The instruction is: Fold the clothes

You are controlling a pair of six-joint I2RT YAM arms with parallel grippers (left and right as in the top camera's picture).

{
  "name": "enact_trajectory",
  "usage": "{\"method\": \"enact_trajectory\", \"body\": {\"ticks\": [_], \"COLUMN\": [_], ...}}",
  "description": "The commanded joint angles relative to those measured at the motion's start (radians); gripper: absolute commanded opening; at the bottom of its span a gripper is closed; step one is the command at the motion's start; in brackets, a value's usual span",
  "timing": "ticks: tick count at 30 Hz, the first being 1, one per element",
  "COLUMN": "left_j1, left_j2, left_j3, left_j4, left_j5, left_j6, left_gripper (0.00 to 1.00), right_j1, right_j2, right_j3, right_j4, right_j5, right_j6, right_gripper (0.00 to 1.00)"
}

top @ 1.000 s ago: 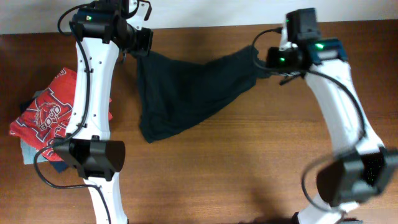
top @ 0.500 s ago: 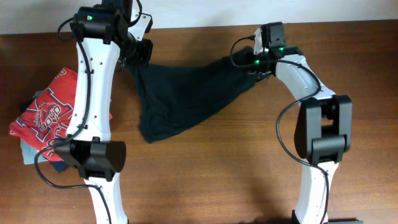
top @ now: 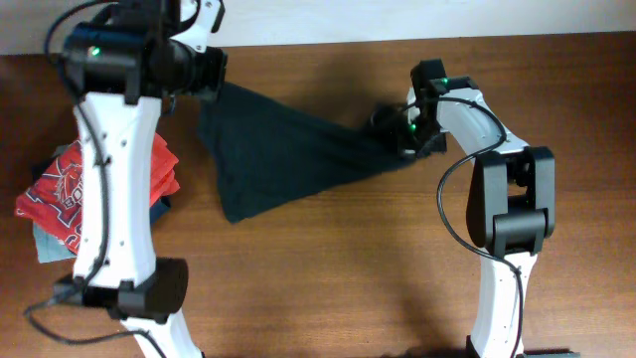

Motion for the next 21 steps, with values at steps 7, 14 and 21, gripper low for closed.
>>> {"method": "enact_trajectory", "body": {"ticks": [7, 14, 21], "left_j1": [-0.002, -0.002, -0.002], "left_j2": [-0.061, -0.061, -0.061], "left_j3": [0.024, 0.024, 0.024], "left_j4": [-0.014, -0.020, -0.026], "left_j5": [-0.041, -0.041, -0.041], "left_j6": [0.024, 0.028, 0.028], "left_gripper": [0.01, 0.01, 0.01], "right_j1": [0.004, -0.016, -0.035], "right_j2": [-0.203, -0.446, -0.384], "right_j3": [-0.021, -0.021, -0.022], "right_j4": [-0.162, -0.041, -0.005], "right_j5": [0.056, 0.056, -0.061], "right_j6": [0.014, 0.014, -0.041], "right_gripper": [0.04, 0.34, 0.42]}}
